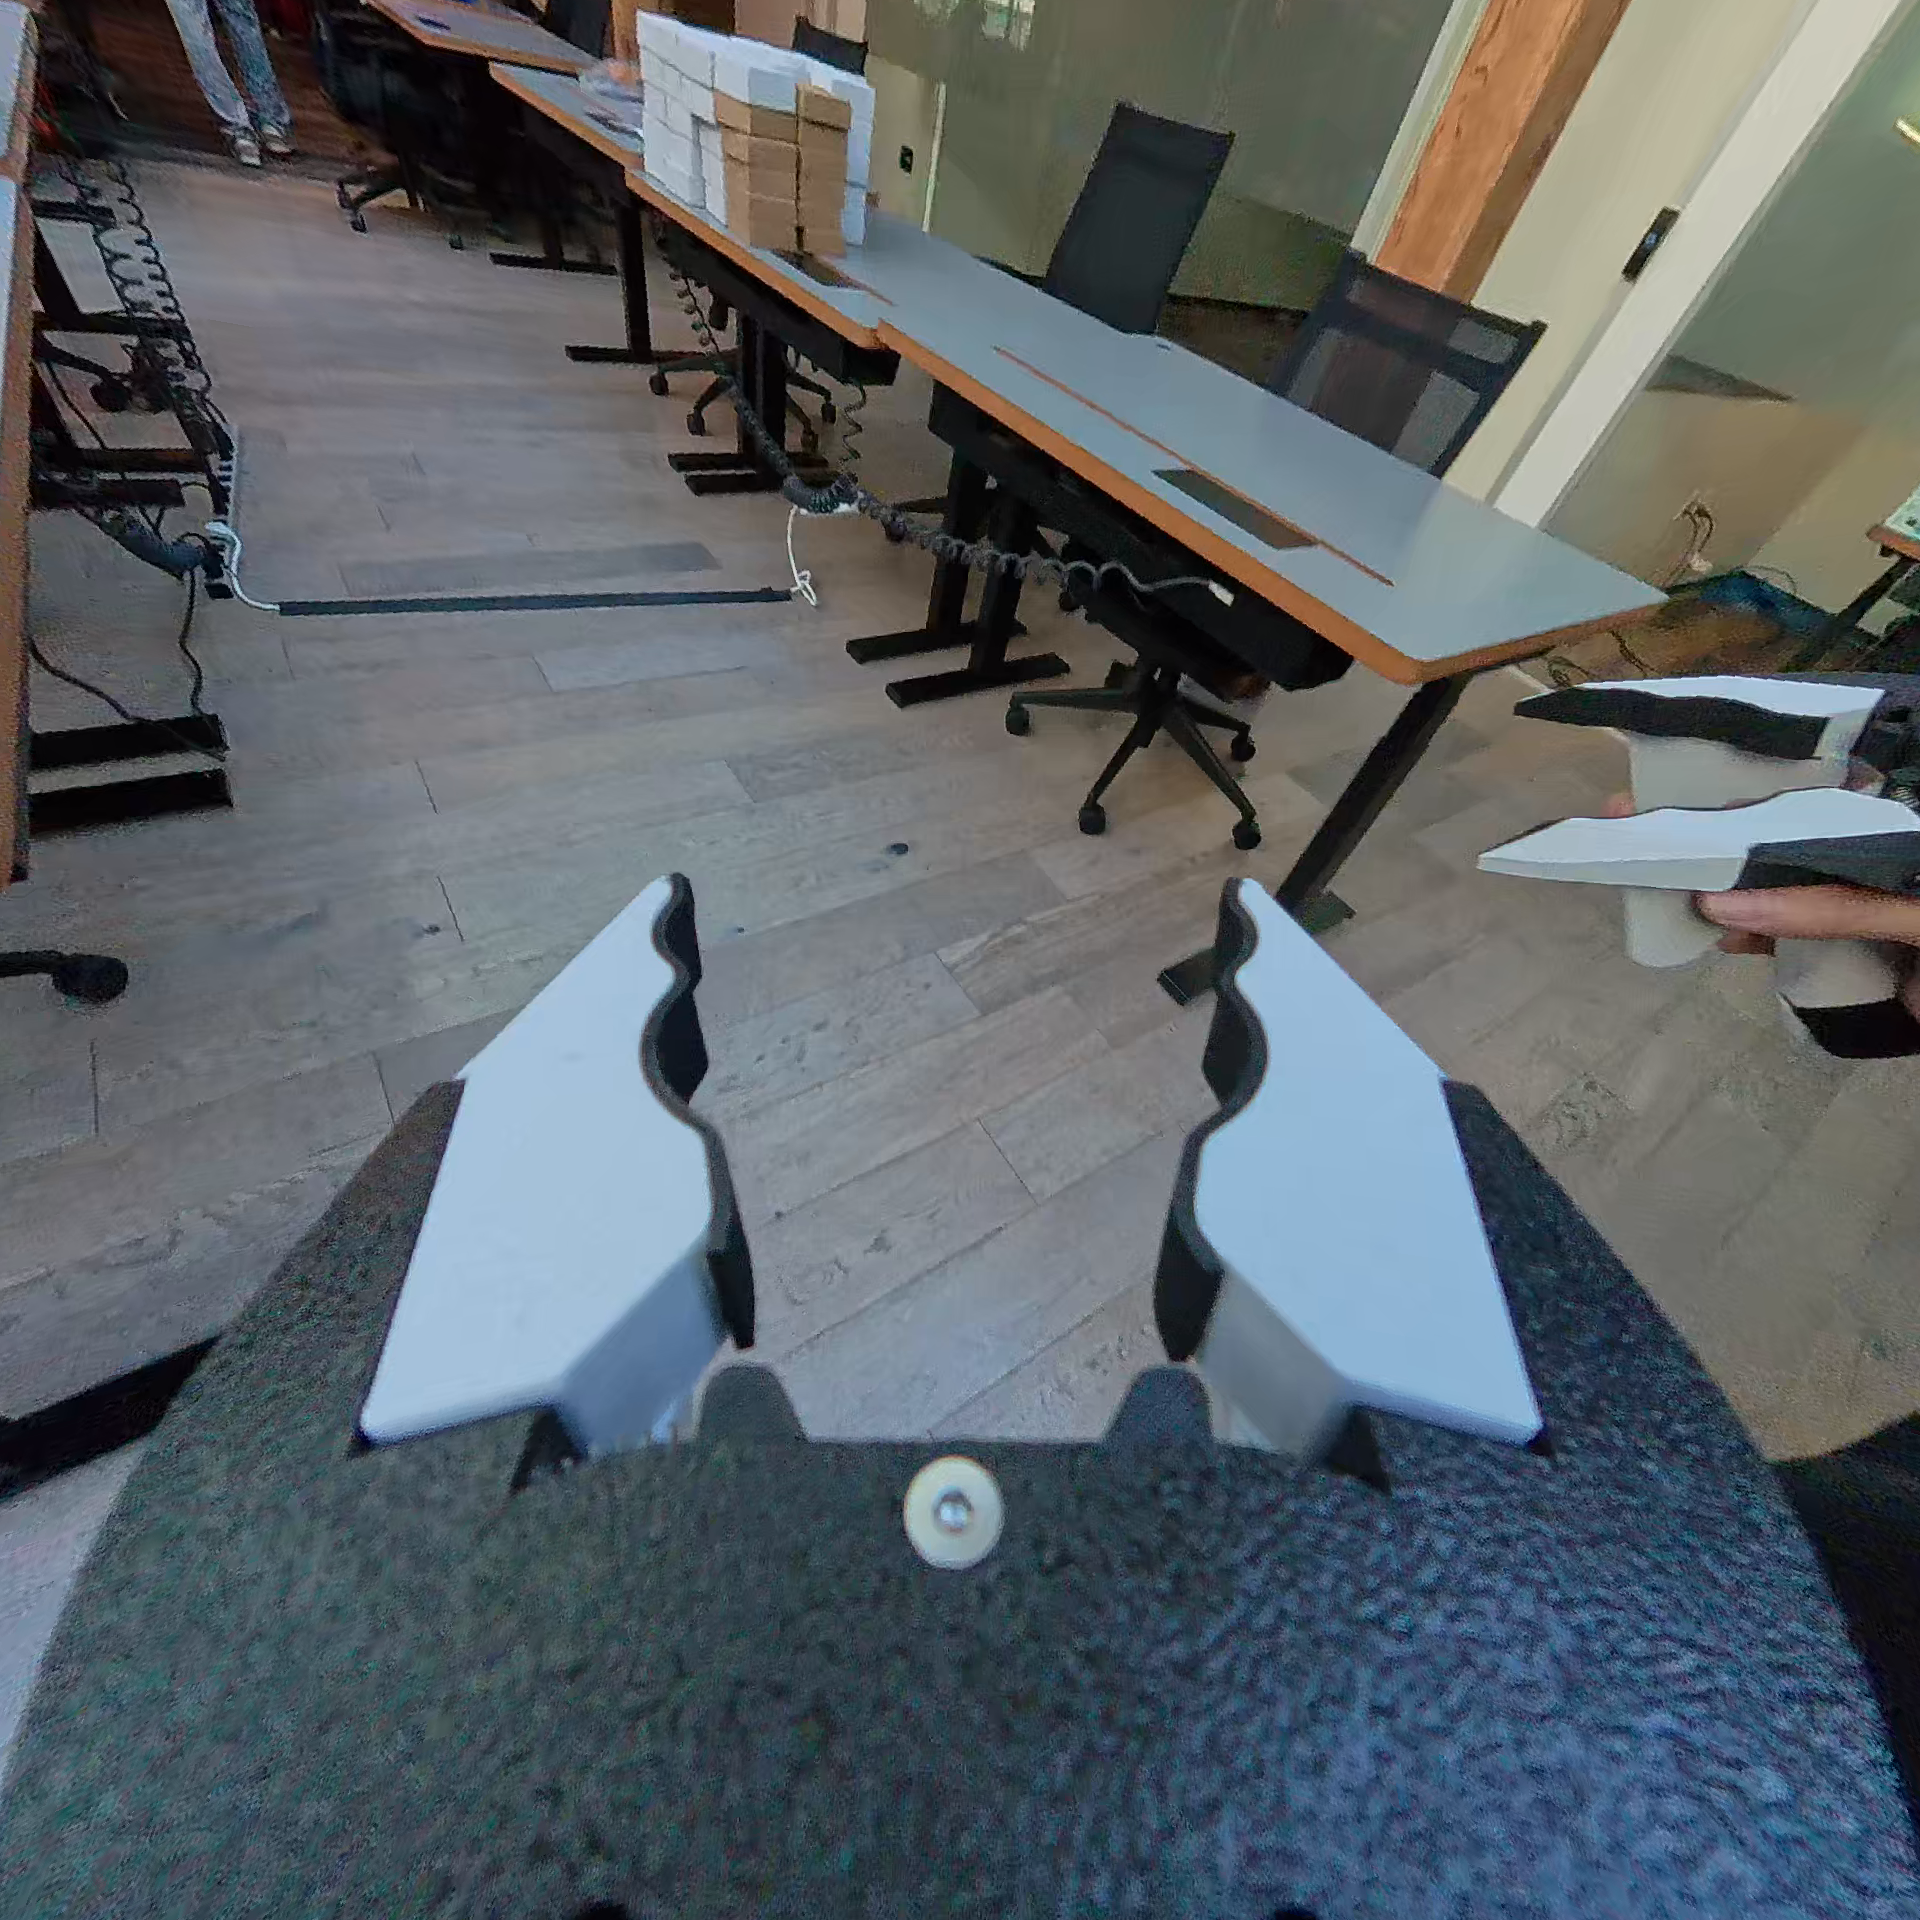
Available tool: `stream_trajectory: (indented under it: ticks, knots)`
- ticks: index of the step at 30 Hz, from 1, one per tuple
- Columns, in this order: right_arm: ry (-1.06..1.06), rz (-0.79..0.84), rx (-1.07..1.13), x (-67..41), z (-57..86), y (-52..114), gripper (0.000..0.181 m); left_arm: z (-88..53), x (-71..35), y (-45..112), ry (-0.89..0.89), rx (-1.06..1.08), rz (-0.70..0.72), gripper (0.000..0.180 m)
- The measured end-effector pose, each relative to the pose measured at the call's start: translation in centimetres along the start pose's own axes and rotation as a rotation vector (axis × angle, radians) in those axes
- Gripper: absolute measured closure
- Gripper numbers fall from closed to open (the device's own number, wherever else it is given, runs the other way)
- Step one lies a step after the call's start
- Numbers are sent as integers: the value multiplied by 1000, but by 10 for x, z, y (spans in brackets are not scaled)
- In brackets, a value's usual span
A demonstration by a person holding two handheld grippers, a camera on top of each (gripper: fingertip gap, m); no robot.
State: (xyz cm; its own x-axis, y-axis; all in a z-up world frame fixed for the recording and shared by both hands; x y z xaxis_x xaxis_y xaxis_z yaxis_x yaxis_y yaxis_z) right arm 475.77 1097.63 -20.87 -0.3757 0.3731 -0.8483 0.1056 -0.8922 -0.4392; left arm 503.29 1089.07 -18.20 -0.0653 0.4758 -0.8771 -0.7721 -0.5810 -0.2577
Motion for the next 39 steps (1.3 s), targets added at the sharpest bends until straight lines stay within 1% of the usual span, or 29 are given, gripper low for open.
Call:
stream_trajectory:
  ticks: [2, 6, 11, 15, 18, 19, 21, 23, 25, 29, 33, 37, 39]
  knots:
    - [-47, 18, -3, -35, 29, 57, 71, -24, -32, 39, 27, -34, 0, 84]
    - [-58, 103, -51, -97, 66, 150, 75, -77, -88, 104, 79, -102, 12, 83]
    - [-117, 86, -59, -125, 122, 267, 76, -165, -124, 199, 69, -142, -23, 83]
    - [-138, 21, -26, -132, 183, 358, 78, -228, -172, 299, 72, -81, 1, 87]
    - [-91, -88, -1, -138, 226, 424, 77, -263, -223, 384, 66, -4, -40, 88]
    - [-65, -98, 0, -147, 240, 444, 78, -270, -243, 411, 74, 31, -43, 88]
    - [-69, -81, 19, -166, 267, 480, 81, -285, -281, 462, 110, 84, -29, 89]
    - [-92, -116, 56, -176, 292, 511, 79, -297, -311, 512, 131, 128, -55, 90]
    - [-62, -146, 64, -180, 312, 540, 77, -309, -336, 557, 128, 156, -96, 89]
    - [-1, -140, 102, -182, 353, 594, 78, -337, -371, 636, 176, 184, -101, 93]
    - [48, -132, 114, -180, 403, 668, 78, -381, -391, 717, 144, 179, -142, 94]
    - [27, -72, 77, -200, 469, 771, 87, -435, -430, 799, 144, 136, -136, 101]
    - [-14, -62, 65, -218, 508, 835, 100, -463, -453, 838, 154, 94, -152, 106]
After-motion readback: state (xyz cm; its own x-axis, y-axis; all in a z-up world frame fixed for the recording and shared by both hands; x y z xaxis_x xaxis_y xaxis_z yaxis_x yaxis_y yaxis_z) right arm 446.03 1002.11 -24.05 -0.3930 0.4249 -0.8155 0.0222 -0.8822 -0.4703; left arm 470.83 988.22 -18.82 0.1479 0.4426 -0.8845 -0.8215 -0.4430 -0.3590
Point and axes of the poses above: each gripper's, where its closed fingertips meet, y out along the fingers, x out of its underside, z = x × y across the jaws, the point moved 4 cm from there along -y, back along the fingers, and after that the axes turned 13 degrees about -y, right-handed, at the moved point
